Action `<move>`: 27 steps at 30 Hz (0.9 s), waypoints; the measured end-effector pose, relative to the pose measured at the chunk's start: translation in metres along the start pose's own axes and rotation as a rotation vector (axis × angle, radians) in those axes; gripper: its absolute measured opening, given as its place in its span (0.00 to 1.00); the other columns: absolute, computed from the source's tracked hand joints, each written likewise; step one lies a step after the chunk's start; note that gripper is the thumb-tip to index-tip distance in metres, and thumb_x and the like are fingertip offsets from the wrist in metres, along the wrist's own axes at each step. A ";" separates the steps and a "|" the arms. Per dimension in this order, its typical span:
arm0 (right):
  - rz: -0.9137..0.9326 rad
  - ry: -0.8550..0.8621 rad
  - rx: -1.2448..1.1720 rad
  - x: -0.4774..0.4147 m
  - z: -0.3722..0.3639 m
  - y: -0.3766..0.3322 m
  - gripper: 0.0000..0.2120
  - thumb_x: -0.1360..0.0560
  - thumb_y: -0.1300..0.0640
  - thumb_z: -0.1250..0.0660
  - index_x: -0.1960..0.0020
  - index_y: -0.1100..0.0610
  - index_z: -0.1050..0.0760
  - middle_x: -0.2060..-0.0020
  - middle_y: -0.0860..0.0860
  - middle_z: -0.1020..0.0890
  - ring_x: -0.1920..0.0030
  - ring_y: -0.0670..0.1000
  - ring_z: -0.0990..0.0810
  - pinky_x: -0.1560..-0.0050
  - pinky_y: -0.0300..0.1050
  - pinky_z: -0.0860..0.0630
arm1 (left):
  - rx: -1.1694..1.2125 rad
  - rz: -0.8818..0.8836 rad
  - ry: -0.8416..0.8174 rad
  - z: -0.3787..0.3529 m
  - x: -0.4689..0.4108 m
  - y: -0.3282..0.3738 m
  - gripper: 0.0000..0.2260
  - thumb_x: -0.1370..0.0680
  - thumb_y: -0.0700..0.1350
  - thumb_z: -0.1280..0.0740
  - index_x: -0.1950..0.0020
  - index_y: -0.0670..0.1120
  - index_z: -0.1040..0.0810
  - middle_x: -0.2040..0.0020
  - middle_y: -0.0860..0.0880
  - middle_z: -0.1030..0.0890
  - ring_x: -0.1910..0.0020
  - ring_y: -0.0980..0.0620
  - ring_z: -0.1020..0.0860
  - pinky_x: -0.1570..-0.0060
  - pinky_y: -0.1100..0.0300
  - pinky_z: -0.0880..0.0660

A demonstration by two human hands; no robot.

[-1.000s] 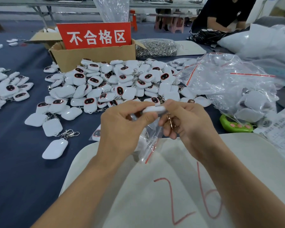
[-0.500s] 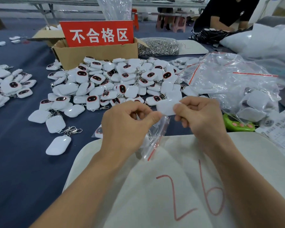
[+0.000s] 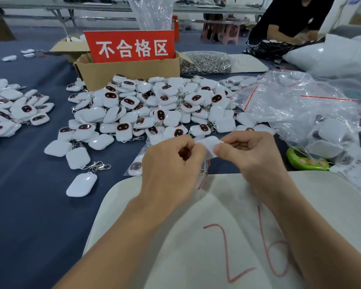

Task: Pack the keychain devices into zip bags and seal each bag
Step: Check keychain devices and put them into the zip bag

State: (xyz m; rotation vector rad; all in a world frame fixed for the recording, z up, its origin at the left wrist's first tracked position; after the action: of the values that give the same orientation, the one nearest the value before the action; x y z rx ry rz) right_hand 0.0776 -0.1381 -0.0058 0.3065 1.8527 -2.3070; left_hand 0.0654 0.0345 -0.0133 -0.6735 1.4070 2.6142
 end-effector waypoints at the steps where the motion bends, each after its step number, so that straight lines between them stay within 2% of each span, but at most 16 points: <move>1: 0.013 0.012 0.032 0.001 -0.005 0.001 0.05 0.30 0.59 0.23 0.64 0.57 0.15 0.69 0.51 0.15 0.67 0.46 0.22 0.63 0.43 0.26 | -0.002 -0.043 0.007 0.001 0.000 0.001 0.13 0.23 0.50 0.32 0.67 0.50 0.22 0.71 0.56 0.23 0.67 0.55 0.25 0.66 0.60 0.30; 2: 0.013 0.015 0.072 0.002 -0.010 0.002 0.06 0.29 0.58 0.21 0.63 0.56 0.14 0.69 0.51 0.15 0.67 0.46 0.22 0.63 0.45 0.26 | 0.006 -0.081 0.007 0.002 0.000 0.002 0.13 0.22 0.50 0.33 0.66 0.50 0.22 0.70 0.57 0.24 0.67 0.55 0.25 0.66 0.62 0.31; 4: 0.006 0.008 0.202 0.003 -0.017 0.005 0.09 0.28 0.58 0.22 0.66 0.51 0.16 0.74 0.46 0.19 0.70 0.43 0.29 0.67 0.41 0.32 | 0.069 -0.140 -0.024 0.003 0.000 0.005 0.15 0.20 0.49 0.34 0.67 0.52 0.25 0.72 0.57 0.27 0.69 0.57 0.28 0.68 0.67 0.35; 5: 0.004 0.011 0.301 0.004 -0.019 0.006 0.11 0.29 0.59 0.23 0.67 0.48 0.18 0.76 0.43 0.24 0.72 0.42 0.32 0.69 0.38 0.35 | 0.125 -0.159 -0.044 0.005 0.000 0.007 0.16 0.20 0.49 0.35 0.68 0.52 0.27 0.72 0.57 0.29 0.71 0.57 0.30 0.68 0.66 0.35; 7: -0.014 0.036 0.487 0.005 -0.021 0.007 0.13 0.31 0.59 0.25 0.64 0.41 0.20 0.77 0.42 0.27 0.74 0.44 0.32 0.71 0.38 0.37 | 0.236 -0.132 -0.030 0.009 -0.004 0.006 0.16 0.20 0.51 0.35 0.67 0.48 0.26 0.73 0.53 0.30 0.72 0.55 0.33 0.69 0.58 0.32; 8: -0.033 0.069 0.544 0.005 -0.020 0.006 0.14 0.31 0.57 0.25 0.63 0.37 0.21 0.77 0.41 0.27 0.74 0.45 0.31 0.71 0.40 0.36 | 0.280 -0.092 0.018 0.014 -0.008 0.004 0.16 0.21 0.52 0.35 0.67 0.46 0.24 0.73 0.51 0.30 0.71 0.51 0.32 0.68 0.56 0.32; 10: -0.085 0.137 0.619 0.005 -0.015 0.006 0.14 0.30 0.51 0.23 0.69 0.37 0.22 0.77 0.36 0.25 0.74 0.45 0.28 0.69 0.43 0.35 | 0.418 0.051 0.163 0.026 -0.019 -0.007 0.11 0.26 0.50 0.33 0.67 0.46 0.20 0.71 0.45 0.30 0.67 0.44 0.31 0.67 0.55 0.34; 12: -0.125 0.106 0.710 0.002 -0.011 0.009 0.18 0.29 0.49 0.23 0.73 0.38 0.26 0.75 0.31 0.25 0.73 0.45 0.29 0.68 0.42 0.34 | 0.538 0.220 0.307 0.040 -0.028 -0.021 0.08 0.31 0.48 0.32 0.67 0.45 0.18 0.69 0.43 0.30 0.68 0.49 0.33 0.67 0.58 0.35; 13: -0.128 0.042 0.732 0.001 -0.010 0.010 0.18 0.28 0.50 0.23 0.72 0.38 0.26 0.76 0.32 0.26 0.73 0.45 0.29 0.69 0.40 0.35 | 0.547 0.298 0.368 0.046 -0.032 -0.029 0.08 0.33 0.48 0.32 0.67 0.44 0.19 0.69 0.45 0.30 0.68 0.51 0.34 0.67 0.58 0.36; 16: -0.110 -0.163 0.680 0.000 -0.012 0.010 0.17 0.27 0.56 0.26 0.69 0.39 0.23 0.78 0.43 0.29 0.73 0.46 0.32 0.71 0.36 0.35 | 0.582 0.512 0.491 0.057 -0.038 -0.049 0.07 0.37 0.49 0.30 0.68 0.45 0.21 0.69 0.49 0.28 0.68 0.51 0.35 0.64 0.57 0.36; 18: -0.080 -0.191 0.639 0.001 -0.012 0.011 0.16 0.28 0.61 0.29 0.65 0.40 0.20 0.76 0.46 0.31 0.73 0.46 0.34 0.70 0.36 0.34 | 0.603 0.595 0.511 0.060 -0.041 -0.058 0.05 0.37 0.48 0.30 0.69 0.47 0.19 0.70 0.50 0.27 0.69 0.51 0.35 0.63 0.58 0.36; 19: -0.046 -0.114 0.605 0.000 -0.010 0.011 0.16 0.28 0.62 0.30 0.65 0.40 0.19 0.76 0.47 0.30 0.74 0.46 0.34 0.71 0.34 0.34 | 0.594 0.615 0.509 0.060 -0.042 -0.060 0.04 0.37 0.48 0.30 0.70 0.49 0.19 0.70 0.51 0.27 0.70 0.52 0.35 0.62 0.58 0.36; 21: 0.059 0.179 0.514 -0.001 0.003 0.007 0.13 0.27 0.60 0.29 0.63 0.43 0.16 0.77 0.47 0.29 0.75 0.45 0.33 0.71 0.31 0.36 | 0.541 0.630 0.479 0.059 -0.044 -0.064 0.05 0.35 0.46 0.31 0.71 0.50 0.17 0.71 0.53 0.26 0.71 0.53 0.34 0.62 0.58 0.35; 23: 0.126 0.401 0.511 -0.004 0.015 0.004 0.09 0.26 0.58 0.30 0.59 0.46 0.15 0.76 0.45 0.28 0.73 0.45 0.30 0.68 0.30 0.36 | 0.461 0.623 0.419 0.054 -0.044 -0.068 0.09 0.34 0.42 0.34 0.66 0.53 0.14 0.71 0.56 0.23 0.72 0.56 0.31 0.63 0.57 0.31; 25: 0.082 0.443 0.581 -0.009 0.021 0.010 0.09 0.25 0.60 0.31 0.56 0.48 0.14 0.73 0.42 0.24 0.68 0.44 0.25 0.63 0.32 0.36 | 0.399 0.575 0.349 0.044 -0.042 -0.068 0.14 0.33 0.41 0.36 0.62 0.56 0.14 0.70 0.58 0.20 0.74 0.60 0.30 0.67 0.61 0.31; 27: 0.012 0.377 0.617 -0.015 0.016 0.021 0.13 0.24 0.62 0.32 0.48 0.48 0.13 0.66 0.39 0.21 0.59 0.43 0.21 0.54 0.35 0.32 | 0.321 0.518 0.275 0.036 -0.040 -0.066 0.16 0.33 0.43 0.37 0.59 0.61 0.14 0.71 0.60 0.20 0.77 0.61 0.30 0.71 0.62 0.34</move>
State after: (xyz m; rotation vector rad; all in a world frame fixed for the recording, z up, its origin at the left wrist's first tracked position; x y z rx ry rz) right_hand 0.0963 -0.1586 -0.0183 0.8762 1.1852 -2.9164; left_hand 0.1079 0.1063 -0.0300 -0.7206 2.2924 2.6046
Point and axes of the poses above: each hand's wrist, its own x-axis away from the middle knuckle, its own z-axis out of the back of the hand, y = z × x, the point moved 3 cm from there along -x, towards the middle knuckle
